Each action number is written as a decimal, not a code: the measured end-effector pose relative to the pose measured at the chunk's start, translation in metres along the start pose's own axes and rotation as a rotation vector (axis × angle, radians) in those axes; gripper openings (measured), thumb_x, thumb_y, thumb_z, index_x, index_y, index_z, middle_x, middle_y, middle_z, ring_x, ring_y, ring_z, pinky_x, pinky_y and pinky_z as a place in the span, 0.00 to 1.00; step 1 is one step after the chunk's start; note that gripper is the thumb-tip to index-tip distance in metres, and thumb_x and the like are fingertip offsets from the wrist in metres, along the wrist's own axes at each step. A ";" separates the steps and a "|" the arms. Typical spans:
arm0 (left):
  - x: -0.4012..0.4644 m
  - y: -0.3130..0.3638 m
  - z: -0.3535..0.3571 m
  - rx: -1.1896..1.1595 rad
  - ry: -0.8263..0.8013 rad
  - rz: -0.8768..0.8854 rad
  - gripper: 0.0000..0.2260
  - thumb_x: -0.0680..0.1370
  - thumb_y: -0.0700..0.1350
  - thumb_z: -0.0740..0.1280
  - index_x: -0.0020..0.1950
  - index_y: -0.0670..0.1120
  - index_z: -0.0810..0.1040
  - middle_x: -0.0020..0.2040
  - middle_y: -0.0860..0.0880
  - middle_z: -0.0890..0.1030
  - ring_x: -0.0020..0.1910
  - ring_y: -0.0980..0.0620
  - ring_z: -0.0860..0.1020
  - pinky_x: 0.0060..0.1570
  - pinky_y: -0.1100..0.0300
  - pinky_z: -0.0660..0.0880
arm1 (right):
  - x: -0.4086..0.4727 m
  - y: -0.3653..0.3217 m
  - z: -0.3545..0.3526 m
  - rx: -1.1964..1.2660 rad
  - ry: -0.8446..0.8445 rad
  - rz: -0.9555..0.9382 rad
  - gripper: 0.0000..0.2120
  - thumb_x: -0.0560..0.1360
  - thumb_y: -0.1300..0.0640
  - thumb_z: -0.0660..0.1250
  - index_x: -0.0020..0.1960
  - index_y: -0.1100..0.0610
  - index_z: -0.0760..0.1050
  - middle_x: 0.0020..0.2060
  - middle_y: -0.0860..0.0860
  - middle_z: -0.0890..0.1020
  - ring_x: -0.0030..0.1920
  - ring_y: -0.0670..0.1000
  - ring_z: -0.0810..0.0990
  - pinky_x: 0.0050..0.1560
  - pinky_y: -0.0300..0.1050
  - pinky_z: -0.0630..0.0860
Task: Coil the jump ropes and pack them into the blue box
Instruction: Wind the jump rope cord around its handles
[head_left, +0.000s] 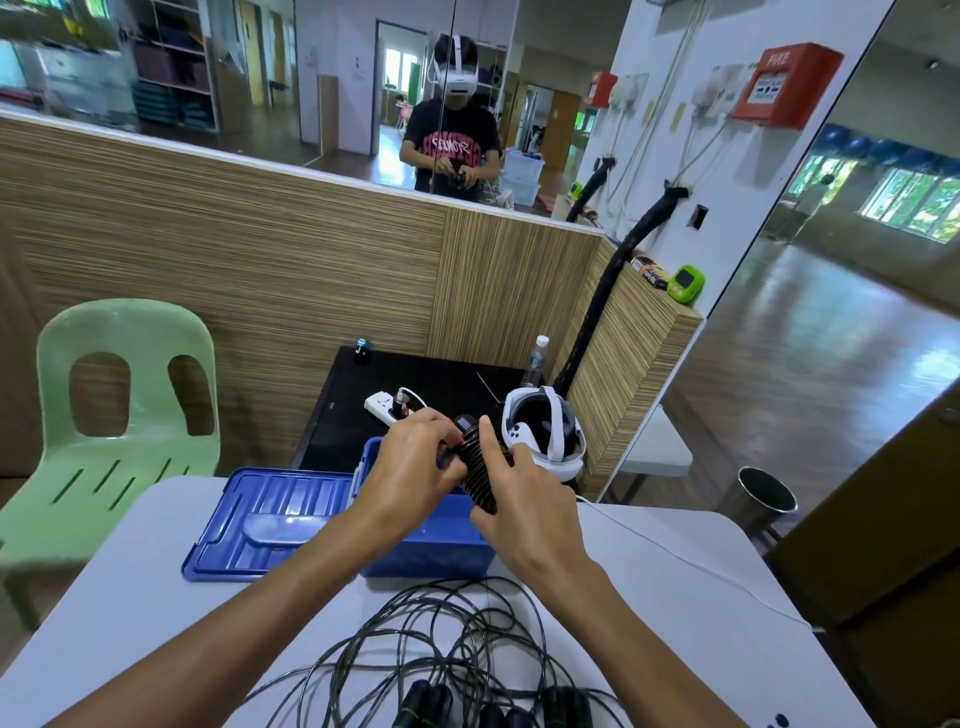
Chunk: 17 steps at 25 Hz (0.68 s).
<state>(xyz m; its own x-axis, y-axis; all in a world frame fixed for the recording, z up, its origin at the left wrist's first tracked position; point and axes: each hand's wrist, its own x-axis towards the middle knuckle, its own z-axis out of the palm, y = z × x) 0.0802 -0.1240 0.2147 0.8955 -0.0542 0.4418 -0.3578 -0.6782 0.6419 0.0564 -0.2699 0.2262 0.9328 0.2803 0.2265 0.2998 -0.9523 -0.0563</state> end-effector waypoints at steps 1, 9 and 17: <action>0.001 0.002 0.002 0.008 0.022 -0.004 0.05 0.71 0.36 0.72 0.46 0.42 0.82 0.44 0.51 0.78 0.39 0.55 0.77 0.44 0.59 0.77 | 0.000 0.000 0.000 -0.009 0.010 0.004 0.42 0.77 0.53 0.66 0.80 0.50 0.42 0.58 0.56 0.71 0.47 0.56 0.77 0.35 0.45 0.66; 0.004 0.014 0.011 0.017 0.130 -0.009 0.09 0.70 0.35 0.72 0.45 0.47 0.79 0.40 0.55 0.74 0.34 0.60 0.72 0.35 0.73 0.68 | -0.001 0.005 0.002 0.013 0.084 0.033 0.40 0.77 0.52 0.65 0.80 0.49 0.44 0.57 0.54 0.72 0.47 0.55 0.78 0.34 0.44 0.64; 0.001 0.001 0.006 -0.009 0.121 0.239 0.09 0.73 0.35 0.72 0.50 0.46 0.80 0.48 0.51 0.80 0.44 0.53 0.79 0.44 0.53 0.79 | 0.001 0.011 0.005 0.090 0.094 0.035 0.41 0.76 0.50 0.66 0.80 0.48 0.45 0.57 0.53 0.73 0.46 0.54 0.78 0.35 0.43 0.65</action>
<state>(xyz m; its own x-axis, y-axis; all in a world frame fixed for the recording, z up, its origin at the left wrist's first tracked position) 0.0821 -0.1290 0.2116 0.7472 -0.1235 0.6530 -0.5580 -0.6505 0.5153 0.0614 -0.2798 0.2206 0.9215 0.2300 0.3130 0.2877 -0.9456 -0.1520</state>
